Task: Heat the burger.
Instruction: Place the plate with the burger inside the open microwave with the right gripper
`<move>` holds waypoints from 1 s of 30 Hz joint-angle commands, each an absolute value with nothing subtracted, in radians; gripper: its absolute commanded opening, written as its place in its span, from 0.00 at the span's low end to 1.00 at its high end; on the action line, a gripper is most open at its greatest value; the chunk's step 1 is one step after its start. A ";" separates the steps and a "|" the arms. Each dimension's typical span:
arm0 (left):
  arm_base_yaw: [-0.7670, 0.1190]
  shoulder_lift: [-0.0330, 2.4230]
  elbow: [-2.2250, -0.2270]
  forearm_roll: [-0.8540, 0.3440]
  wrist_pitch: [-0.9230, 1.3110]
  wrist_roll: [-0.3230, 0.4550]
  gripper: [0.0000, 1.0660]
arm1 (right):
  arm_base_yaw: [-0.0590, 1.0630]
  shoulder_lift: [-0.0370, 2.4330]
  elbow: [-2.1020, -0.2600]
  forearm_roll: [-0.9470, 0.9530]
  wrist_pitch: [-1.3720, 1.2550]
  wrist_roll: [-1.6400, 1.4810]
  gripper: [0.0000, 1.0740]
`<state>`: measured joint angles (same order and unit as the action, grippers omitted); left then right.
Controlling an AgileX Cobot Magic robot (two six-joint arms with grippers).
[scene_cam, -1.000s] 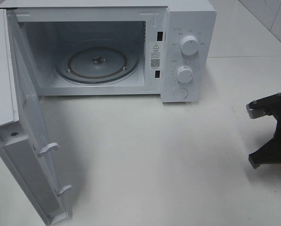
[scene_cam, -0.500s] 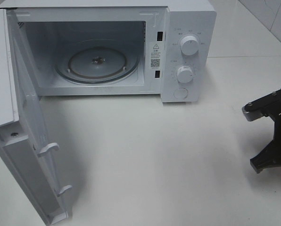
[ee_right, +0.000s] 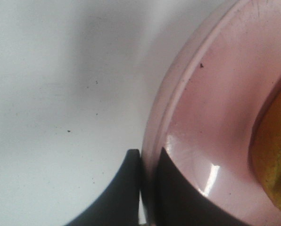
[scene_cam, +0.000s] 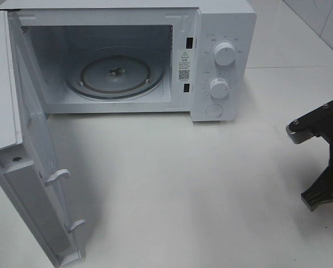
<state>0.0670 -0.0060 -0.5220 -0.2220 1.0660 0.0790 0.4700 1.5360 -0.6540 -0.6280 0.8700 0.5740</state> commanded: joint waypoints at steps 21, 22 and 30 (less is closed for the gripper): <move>0.071 -0.024 -0.518 -0.224 1.068 0.081 0.94 | 0.795 1.375 -0.636 -0.644 1.134 0.542 0.00; 0.071 -0.024 -0.518 -0.224 1.068 0.081 0.94 | 0.826 1.375 -0.636 -0.644 1.144 0.542 0.00; 0.071 -0.024 -0.518 -0.224 1.068 0.081 0.94 | 0.942 1.375 -0.636 -0.618 1.152 0.542 0.00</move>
